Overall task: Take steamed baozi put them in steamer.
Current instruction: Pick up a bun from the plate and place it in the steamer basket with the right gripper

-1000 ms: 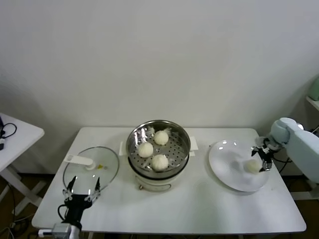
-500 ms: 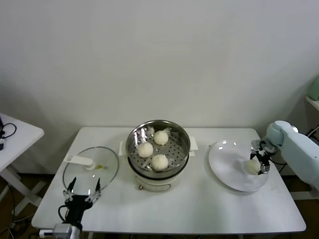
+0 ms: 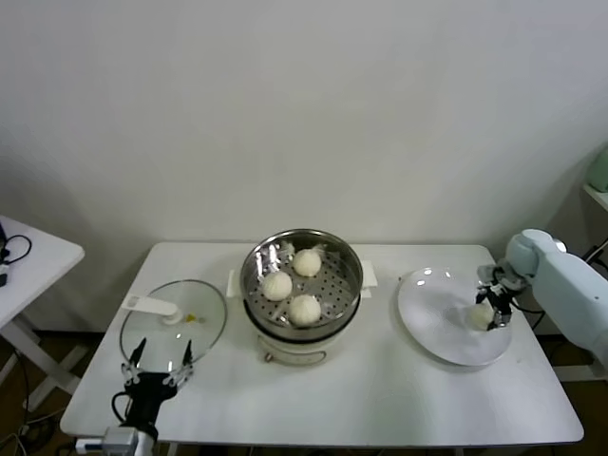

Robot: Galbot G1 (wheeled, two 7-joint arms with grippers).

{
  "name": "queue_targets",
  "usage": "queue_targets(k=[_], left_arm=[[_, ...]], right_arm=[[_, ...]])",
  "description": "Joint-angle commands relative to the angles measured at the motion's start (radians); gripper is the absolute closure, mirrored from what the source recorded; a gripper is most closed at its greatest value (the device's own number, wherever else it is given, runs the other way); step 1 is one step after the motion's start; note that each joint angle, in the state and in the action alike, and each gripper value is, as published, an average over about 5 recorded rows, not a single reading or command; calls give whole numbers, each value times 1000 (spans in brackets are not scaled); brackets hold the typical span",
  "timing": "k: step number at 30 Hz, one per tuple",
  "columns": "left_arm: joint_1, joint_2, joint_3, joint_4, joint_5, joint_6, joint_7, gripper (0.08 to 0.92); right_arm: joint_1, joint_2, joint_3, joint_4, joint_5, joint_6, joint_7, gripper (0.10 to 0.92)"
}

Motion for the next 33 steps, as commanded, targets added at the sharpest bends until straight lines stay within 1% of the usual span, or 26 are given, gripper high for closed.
queue_targets(k=[1, 8, 13, 21, 24, 29, 33], left_arm=[[0, 0, 1, -4, 1, 0, 0, 177], [-6, -2, 14, -13, 1, 0, 1, 177], [-13, -4, 32, -29, 0, 1, 2, 177], [-17, -7, 58, -51, 5, -3, 3, 177], [-16, -8, 65, -62, 7, -6, 4, 177], [-34, 6, 90, -89, -7, 2, 6, 177], [-48, 18, 109, -102, 10, 7, 6, 177]], right_arm=[[65, -18, -85, 24, 146, -56, 3, 329], [314, -50, -398, 114, 556, -230, 30, 330], [557, -25, -658, 191, 876, -328, 69, 327], [880, 113, -980, 280, 1217, -396, 107, 321], [934, 165, -1047, 329, 1303, -414, 116, 321], [999, 263, -1135, 417, 1396, -428, 128, 321], [997, 329, -1148, 466, 1455, -453, 164, 321]])
